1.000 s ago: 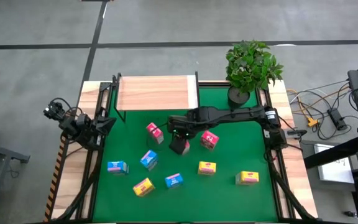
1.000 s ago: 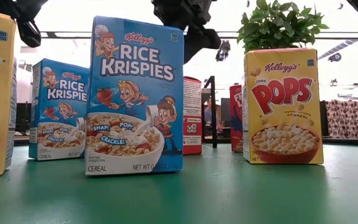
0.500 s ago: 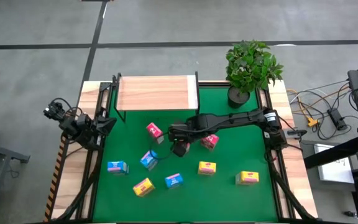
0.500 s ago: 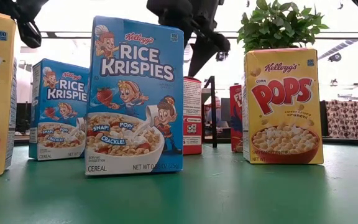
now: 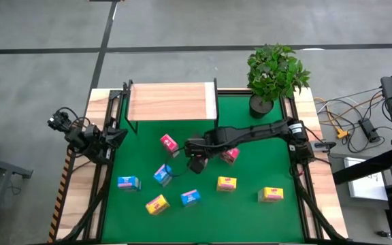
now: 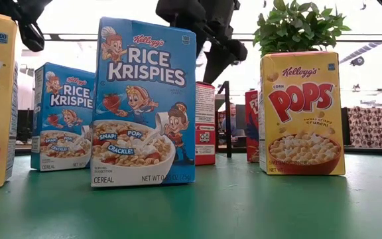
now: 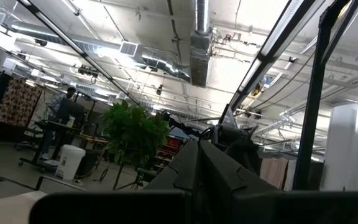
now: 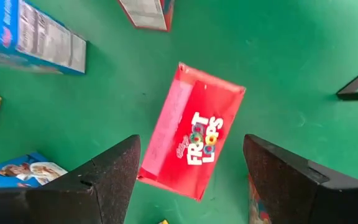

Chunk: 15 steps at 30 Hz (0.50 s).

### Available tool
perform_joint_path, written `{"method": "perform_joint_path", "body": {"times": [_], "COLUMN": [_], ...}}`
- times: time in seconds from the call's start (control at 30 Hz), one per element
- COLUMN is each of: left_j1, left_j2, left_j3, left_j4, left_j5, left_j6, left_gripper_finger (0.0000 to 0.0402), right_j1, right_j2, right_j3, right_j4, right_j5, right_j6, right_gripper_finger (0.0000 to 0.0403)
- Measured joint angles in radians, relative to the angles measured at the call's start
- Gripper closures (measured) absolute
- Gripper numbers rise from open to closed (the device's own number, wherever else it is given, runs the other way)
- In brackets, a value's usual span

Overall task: Stack cereal on shelf
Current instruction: Put the center red cereal on the shelf

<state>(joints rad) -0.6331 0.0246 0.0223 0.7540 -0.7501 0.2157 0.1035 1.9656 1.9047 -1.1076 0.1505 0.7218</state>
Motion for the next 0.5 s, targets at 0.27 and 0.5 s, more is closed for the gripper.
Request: {"method": "perform_joint_path", "body": {"times": [0.27, 0.5], "left_j1": [0.0, 0.0], "left_j2": [0.0, 0.0], "left_j3": [0.0, 0.0], "left_j4": [0.0, 0.001], "left_j5": [0.0, 0.0], "left_j6": [0.0, 0.0], "left_gripper_finger": [0.0401, 0.0401], "right_j1": [0.01, 0.012], "right_j2": [0.0, 0.0], "right_j3": [-0.041, -0.081], "right_j4": [0.07, 0.103], "right_j5": [0.008, 0.008], "right_j6": [0.014, 0.013], "right_gripper_finger": [0.0126, 0.013]}}
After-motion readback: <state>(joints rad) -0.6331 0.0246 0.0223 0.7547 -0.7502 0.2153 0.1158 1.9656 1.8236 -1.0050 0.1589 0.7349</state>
